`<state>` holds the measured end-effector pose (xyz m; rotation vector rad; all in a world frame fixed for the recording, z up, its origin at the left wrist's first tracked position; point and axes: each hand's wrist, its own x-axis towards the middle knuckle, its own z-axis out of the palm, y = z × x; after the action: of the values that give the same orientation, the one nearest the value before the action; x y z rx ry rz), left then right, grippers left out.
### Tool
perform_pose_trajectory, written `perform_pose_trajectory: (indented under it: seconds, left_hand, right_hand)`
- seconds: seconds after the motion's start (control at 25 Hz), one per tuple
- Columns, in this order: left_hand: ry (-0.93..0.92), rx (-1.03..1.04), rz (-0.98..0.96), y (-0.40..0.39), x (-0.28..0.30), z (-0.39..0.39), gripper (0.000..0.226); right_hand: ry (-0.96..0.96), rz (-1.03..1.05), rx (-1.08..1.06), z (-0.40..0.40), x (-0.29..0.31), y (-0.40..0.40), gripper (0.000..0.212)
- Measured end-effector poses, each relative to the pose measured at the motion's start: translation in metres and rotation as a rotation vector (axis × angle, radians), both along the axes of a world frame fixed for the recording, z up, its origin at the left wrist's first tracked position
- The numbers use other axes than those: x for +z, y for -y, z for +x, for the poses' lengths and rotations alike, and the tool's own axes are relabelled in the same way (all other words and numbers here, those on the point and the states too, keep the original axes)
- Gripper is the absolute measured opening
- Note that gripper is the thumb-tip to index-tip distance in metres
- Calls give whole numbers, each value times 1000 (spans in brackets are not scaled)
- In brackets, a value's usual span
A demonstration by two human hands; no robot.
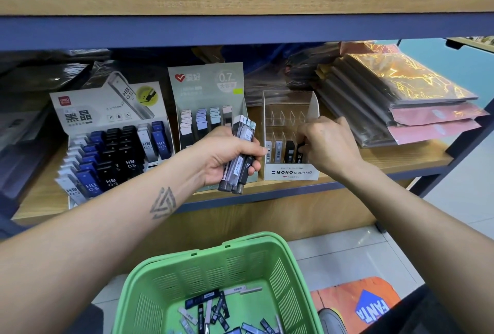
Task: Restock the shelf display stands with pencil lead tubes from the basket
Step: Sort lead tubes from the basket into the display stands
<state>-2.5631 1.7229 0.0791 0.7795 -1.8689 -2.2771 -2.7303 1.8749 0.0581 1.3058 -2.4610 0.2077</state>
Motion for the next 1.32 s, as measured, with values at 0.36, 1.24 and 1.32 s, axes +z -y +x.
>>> perform_pose_trajectory:
  seconds: [0.36, 1.24, 1.32]
  left_hand:
    - [-7, 32, 60, 3, 3, 4, 21]
    - [-2, 20, 22, 8, 1, 6, 17]
    - [1, 9, 22, 8, 1, 6, 17]
  right_hand:
    - [-7, -57, -2, 1, 16, 1, 26]
    - [-128, 107, 18, -2, -1, 4, 25]
    - [-127, 105, 27, -3, -1, 5, 27]
